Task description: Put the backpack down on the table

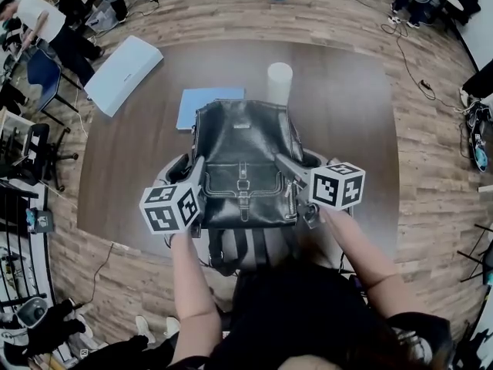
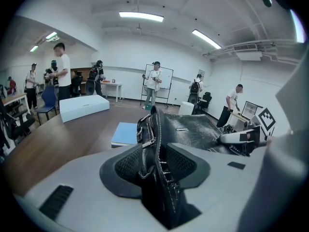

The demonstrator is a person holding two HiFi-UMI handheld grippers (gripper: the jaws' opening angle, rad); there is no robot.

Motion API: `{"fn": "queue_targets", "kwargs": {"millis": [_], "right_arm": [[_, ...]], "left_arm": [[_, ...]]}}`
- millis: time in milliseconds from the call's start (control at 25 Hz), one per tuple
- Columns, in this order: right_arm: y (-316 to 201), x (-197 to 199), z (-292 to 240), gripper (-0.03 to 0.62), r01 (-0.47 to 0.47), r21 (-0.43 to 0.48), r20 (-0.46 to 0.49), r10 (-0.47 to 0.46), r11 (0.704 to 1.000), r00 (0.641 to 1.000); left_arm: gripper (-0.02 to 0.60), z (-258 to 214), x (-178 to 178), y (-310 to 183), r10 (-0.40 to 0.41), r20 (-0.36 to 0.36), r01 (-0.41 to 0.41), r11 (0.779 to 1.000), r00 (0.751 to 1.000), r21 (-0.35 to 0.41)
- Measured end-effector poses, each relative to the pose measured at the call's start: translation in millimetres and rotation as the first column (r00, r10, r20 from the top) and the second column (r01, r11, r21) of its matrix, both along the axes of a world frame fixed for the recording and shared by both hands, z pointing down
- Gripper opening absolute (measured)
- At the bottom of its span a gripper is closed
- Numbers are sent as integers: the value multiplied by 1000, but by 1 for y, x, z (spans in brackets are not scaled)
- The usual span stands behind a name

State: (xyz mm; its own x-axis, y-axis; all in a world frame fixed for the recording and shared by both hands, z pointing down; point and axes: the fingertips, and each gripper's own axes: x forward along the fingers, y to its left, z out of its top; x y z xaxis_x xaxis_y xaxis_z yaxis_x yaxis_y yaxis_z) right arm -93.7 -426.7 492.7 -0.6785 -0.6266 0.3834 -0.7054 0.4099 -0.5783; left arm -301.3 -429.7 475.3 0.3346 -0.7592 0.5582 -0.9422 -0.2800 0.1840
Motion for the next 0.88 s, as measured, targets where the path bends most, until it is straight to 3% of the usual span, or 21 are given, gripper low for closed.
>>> {"fn": "queue_targets", "kwargs": {"millis": [320, 480, 720, 840, 880], "right_arm": [[3, 5, 3, 247, -7, -34, -12, 6, 999, 1000], [2, 15, 5, 344, -21, 5, -99, 21, 1000, 995], [12, 20, -4, 336, -4, 53, -149, 12, 999, 989], [17, 23, -11, 336, -3, 98, -173, 20, 995, 985], [20, 24, -13, 334, -2, 109, -177, 21, 994, 984]], "left_arm": [[164, -1, 1, 0, -4, 35, 4, 1000, 999, 1], [163, -1, 0, 1, -23, 55, 22, 1000, 998, 6], [164, -4, 0, 5, -43, 79, 40, 998, 996, 40], [186, -13, -3, 8, -86, 117, 74, 992, 989, 104], [162, -19, -5, 9, -100, 125, 84, 987, 987, 134]]}}
